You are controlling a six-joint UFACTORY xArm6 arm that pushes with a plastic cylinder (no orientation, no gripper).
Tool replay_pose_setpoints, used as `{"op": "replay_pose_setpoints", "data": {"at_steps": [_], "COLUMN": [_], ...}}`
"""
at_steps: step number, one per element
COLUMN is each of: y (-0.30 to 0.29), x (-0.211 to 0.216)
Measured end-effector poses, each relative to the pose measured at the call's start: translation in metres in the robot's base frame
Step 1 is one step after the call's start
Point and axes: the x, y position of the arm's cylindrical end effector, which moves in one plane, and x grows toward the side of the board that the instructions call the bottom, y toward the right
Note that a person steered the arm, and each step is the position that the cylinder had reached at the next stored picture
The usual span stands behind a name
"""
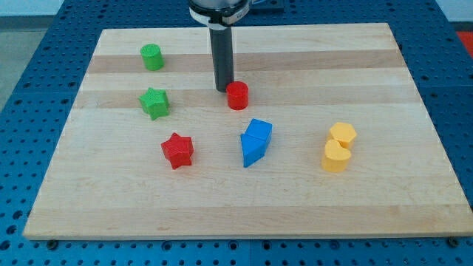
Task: Move the red circle towards the bottom side of the board
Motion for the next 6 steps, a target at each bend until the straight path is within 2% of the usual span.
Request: {"op": "replay_pose_setpoints", "data": {"at_steps": [1, 2, 3, 4, 6], "y": [0.001, 0.035, 0.039, 0.040, 0.040], "x": [-0.023, -0.022, -0.016, 0.008, 0.008]}}
